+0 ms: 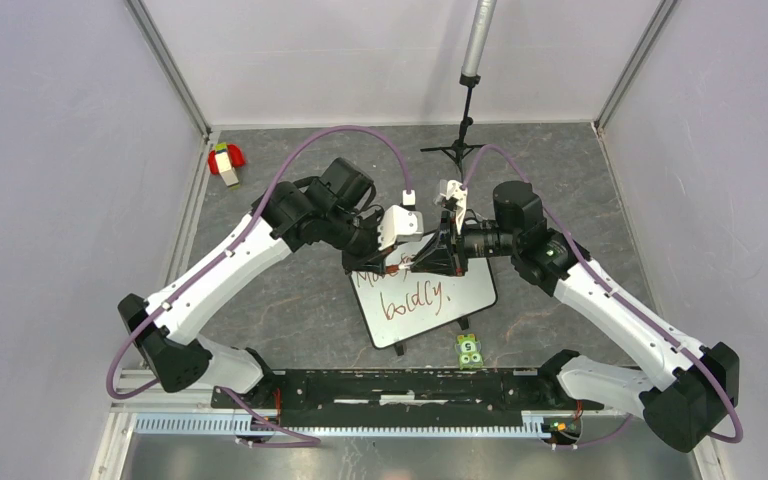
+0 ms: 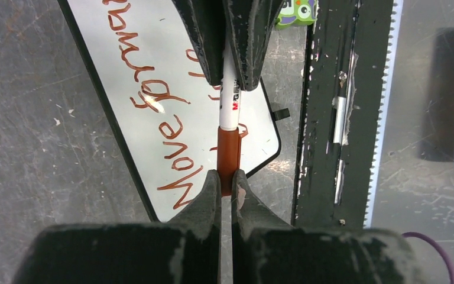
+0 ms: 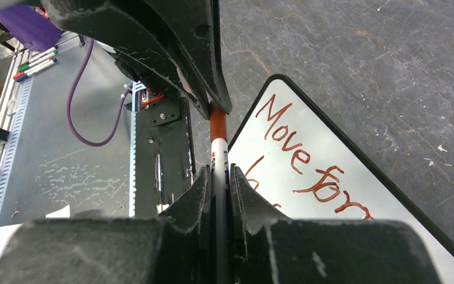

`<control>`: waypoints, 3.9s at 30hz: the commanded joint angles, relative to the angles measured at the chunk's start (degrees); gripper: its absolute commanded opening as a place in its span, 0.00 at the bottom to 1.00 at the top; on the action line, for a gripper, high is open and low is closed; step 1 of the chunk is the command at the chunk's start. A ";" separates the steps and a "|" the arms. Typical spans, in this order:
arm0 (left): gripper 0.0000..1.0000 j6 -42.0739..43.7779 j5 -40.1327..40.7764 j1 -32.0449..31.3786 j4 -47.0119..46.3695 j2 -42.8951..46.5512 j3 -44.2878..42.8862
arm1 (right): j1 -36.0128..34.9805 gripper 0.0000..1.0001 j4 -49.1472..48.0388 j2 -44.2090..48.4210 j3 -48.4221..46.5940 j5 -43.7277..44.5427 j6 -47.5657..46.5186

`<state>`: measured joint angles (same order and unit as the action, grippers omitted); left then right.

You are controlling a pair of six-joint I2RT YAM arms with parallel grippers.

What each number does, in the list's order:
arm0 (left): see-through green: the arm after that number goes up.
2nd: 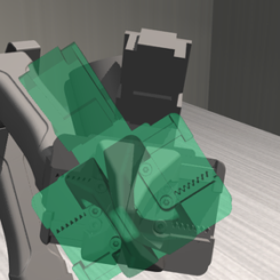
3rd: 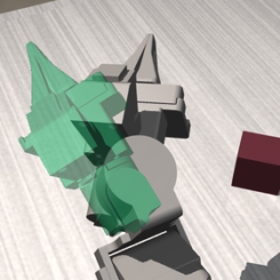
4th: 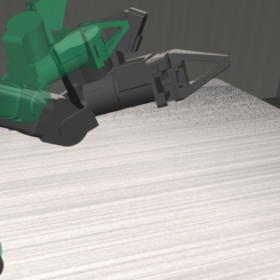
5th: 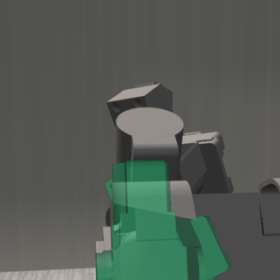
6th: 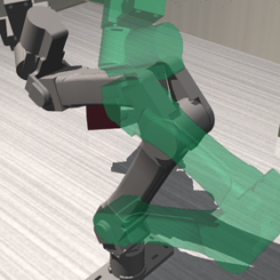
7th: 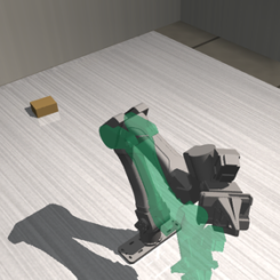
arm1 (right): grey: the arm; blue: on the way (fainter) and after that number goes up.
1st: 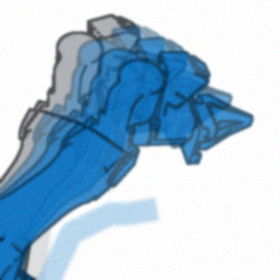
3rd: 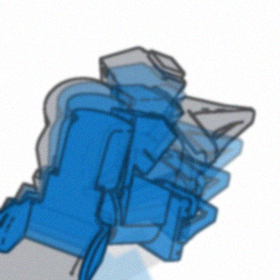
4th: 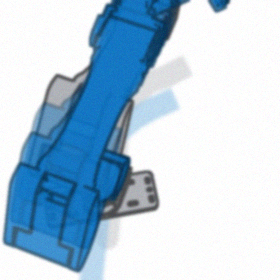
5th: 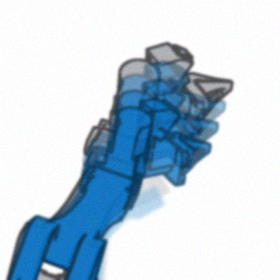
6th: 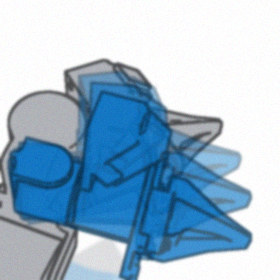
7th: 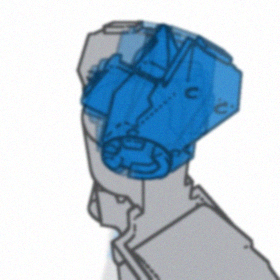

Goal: Write a sentence on the whiteboard
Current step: Close the whiteboard marker at the center of the board, then place the whiteboard marker at the center of the board, then reset both arms

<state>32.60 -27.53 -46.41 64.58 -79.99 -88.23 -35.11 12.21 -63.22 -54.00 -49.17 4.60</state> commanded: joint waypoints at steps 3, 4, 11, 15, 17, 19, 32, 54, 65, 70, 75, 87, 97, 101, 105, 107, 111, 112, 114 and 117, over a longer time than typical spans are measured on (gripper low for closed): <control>0.02 -8.48 -13.99 -0.77 -11.32 -1.08 -6.04 | -1.39 0.01 -3.63 -1.55 0.10 -0.28 -0.43; 0.02 -8.77 -14.95 -0.78 -11.71 -1.07 -6.52 | -1.51 0.01 -3.92 -1.63 0.28 -0.73 -0.32; 0.03 -8.74 -17.38 -1.85 -15.09 -1.07 -8.39 | -3.25 0.00 -5.70 -3.30 1.14 -3.31 1.03; 0.02 -8.72 -16.83 -2.63 -14.77 -1.16 -8.01 | -3.56 0.00 -4.87 -3.88 -0.45 -3.69 0.62; 0.02 -7.67 -15.82 -2.50 -13.40 -0.32 -6.58 | -3.30 0.00 -2.03 -3.75 -2.35 -2.89 -1.74; 0.02 -6.33 -15.58 -1.68 -11.21 0.76 -4.93 | -2.61 0.00 0.61 -3.53 -4.02 -1.77 -3.83; 0.02 -4.62 -16.90 11.98 -6.87 7.72 5.85 | 3.57 0.87 7.41 -0.14 -14.55 4.95 -9.13; 0.02 1.81 0.00 48.41 -7.66 -0.80 20.20 | 14.45 0.98 18.85 6.73 -10.61 15.84 -17.86; 0.02 1.80 6.70 48.89 -17.51 -10.69 32.58 | 22.05 0.98 21.93 6.13 -5.03 13.20 -22.72; 0.02 1.40 8.08 48.88 -19.48 -13.27 34.43 | 24.61 0.98 22.48 6.00 -3.51 12.17 -24.05; 0.16 1.57 8.36 48.87 -19.58 -13.53 34.94 | 25.86 0.98 23.02 5.64 -3.02 11.99 -25.14; 0.65 1.63 7.58 48.89 -15.07 -6.41 32.78 | 30.34 0.98 26.91 5.49 -3.04 10.65 -30.27; 1.00 -3.59 8.12 50.43 -5.45 -3.25 9.58 | 44.76 0.98 33.96 -2.23 -13.07 6.61 -40.50; 1.00 -8.40 3.67 54.89 -5.88 -4.16 2.60 | 53.30 0.98 35.53 -6.52 -16.52 3.35 -44.21; 1.00 -14.50 3.31 58.15 -11.66 -2.59 4.41 | 60.58 0.98 34.71 -11.15 -17.13 1.57 -47.20; 1.00 -16.63 4.93 58.91 -14.99 -1.15 7.70 | 63.26 0.98 34.73 -13.49 -16.73 0.60 -48.67; 1.00 -19.23 7.92 59.63 -20.43 1.27 14.42 | 65.74 0.98 34.12 -17.23 -14.74 0.32 -50.38; 1.00 -19.78 8.04 59.76 -21.13 1.59 16.05 | 65.95 0.98 33.33 -17.68 -13.89 0.59 -50.36; 1.00 -20.86 8.36 59.77 -22.78 2.29 18.58 | 66.05 0.98 32.07 -18.07 -12.67 1.21 -50.47; 1.00 -22.27 9.00 59.85 -24.57 3.57 20.92 | 66.04 0.98 31.47 -17.93 -12.14 1.46 -50.65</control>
<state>15.35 -19.79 13.06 45.67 -79.48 -69.45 30.87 45.87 -81.67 -66.67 -46.46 -44.10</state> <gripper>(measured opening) 0.994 0.979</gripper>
